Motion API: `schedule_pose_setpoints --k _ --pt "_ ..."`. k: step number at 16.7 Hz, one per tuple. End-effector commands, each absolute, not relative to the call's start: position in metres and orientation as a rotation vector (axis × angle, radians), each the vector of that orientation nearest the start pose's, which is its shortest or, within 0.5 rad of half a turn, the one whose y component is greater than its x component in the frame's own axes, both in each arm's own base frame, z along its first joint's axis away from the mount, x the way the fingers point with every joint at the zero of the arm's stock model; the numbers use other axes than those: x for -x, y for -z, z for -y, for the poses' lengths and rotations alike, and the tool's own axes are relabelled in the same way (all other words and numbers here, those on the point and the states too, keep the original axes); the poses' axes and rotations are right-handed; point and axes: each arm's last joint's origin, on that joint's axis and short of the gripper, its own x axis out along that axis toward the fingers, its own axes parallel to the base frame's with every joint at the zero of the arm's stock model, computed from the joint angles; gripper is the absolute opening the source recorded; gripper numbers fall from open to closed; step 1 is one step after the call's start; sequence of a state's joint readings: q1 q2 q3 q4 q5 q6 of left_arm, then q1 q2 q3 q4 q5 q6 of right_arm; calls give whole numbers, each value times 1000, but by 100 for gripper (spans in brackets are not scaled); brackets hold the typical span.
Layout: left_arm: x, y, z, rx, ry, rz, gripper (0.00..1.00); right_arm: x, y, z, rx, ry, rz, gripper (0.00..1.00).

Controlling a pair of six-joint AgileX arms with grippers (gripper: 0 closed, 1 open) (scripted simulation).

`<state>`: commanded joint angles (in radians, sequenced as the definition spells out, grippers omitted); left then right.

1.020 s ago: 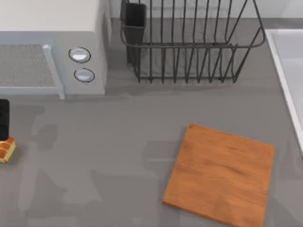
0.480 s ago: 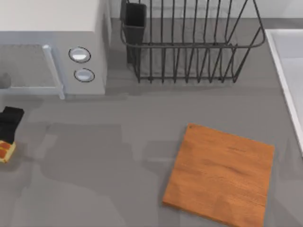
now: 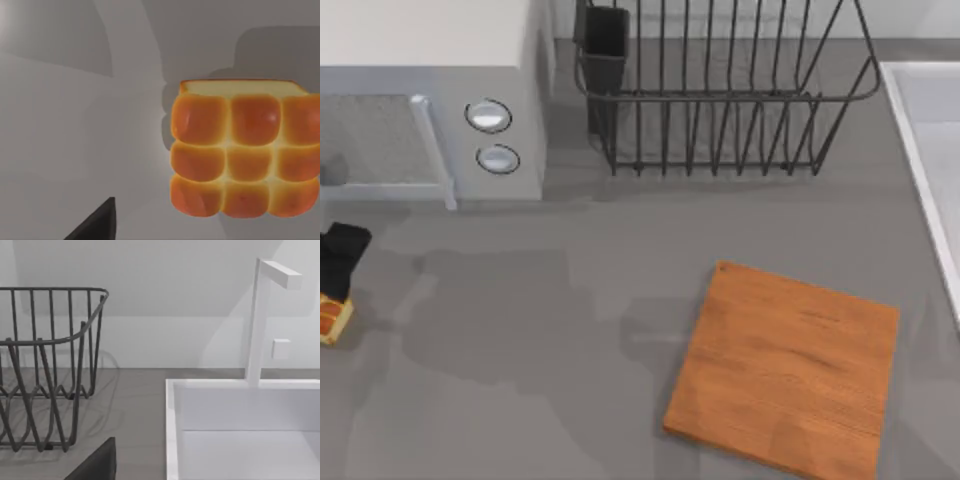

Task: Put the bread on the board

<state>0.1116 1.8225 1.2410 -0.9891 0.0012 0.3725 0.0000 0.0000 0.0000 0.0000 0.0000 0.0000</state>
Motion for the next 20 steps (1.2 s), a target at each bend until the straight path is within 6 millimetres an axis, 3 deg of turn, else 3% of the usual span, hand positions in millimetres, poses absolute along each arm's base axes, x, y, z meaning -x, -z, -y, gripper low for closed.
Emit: schedule_pose_setpoints --k 3,7,12,18,20 --pt "-319 -164 -40 -203 204 -1563 100 -106 -160 1 0 0 0 100" --pt "-312 -138 -40 -203 205 -1565 100 -106 -160 1 0 0 0 100" --pt "-322 -106 -39 -203 205 -1568 100 -106 -160 1 0 0 0 100" --pt "-328 -102 -38 -204 204 -1563 100 -106 -160 1 0 0 0 100" --pt "-328 -102 -38 -204 204 -1563 85 -106 -160 1 0 0 0 100"
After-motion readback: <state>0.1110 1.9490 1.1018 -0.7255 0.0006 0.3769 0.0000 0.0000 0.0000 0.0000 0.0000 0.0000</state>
